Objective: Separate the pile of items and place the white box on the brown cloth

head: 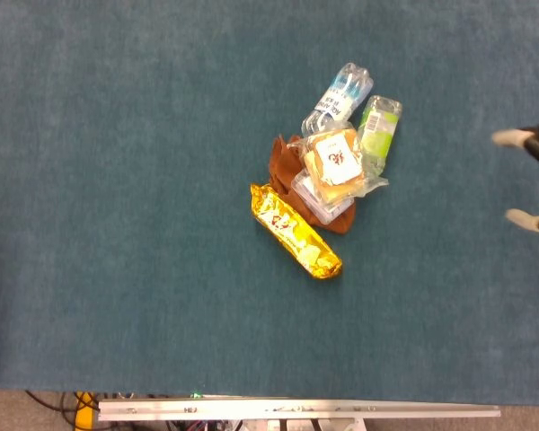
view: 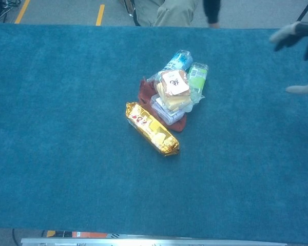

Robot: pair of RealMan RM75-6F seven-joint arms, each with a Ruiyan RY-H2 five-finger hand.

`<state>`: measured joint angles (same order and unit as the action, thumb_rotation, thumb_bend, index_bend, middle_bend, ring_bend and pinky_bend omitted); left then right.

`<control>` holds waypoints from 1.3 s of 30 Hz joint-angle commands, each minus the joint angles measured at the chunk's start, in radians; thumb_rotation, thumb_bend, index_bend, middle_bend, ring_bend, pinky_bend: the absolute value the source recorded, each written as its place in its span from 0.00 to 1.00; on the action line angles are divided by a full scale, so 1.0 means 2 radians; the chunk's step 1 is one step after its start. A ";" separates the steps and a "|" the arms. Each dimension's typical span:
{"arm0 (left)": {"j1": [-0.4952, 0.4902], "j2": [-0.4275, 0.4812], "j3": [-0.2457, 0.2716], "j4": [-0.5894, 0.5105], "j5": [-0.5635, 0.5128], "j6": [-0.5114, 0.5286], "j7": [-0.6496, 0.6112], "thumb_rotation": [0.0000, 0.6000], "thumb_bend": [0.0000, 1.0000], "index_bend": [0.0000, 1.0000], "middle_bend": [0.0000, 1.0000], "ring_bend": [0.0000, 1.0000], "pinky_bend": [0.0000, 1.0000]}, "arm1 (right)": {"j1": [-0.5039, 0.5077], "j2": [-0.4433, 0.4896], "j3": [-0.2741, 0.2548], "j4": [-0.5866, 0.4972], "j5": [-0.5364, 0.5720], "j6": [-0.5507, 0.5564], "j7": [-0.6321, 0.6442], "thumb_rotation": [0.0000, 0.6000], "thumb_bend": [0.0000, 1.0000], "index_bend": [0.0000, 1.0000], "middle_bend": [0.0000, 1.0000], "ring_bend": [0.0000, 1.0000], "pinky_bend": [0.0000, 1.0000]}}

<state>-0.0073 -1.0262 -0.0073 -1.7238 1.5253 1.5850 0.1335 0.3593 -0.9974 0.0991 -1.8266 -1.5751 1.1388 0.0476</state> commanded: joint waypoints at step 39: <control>0.015 0.004 0.002 0.020 -0.021 -0.013 -0.025 1.00 0.35 0.29 0.28 0.25 0.19 | 0.286 -0.222 0.025 0.106 0.323 -0.213 -0.301 1.00 0.00 0.00 0.02 0.03 0.23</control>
<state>0.0233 -1.0185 -0.0026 -1.6843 1.4833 1.5580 0.0841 0.9166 -1.4280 0.1580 -1.6291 -0.9488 0.7172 -0.5391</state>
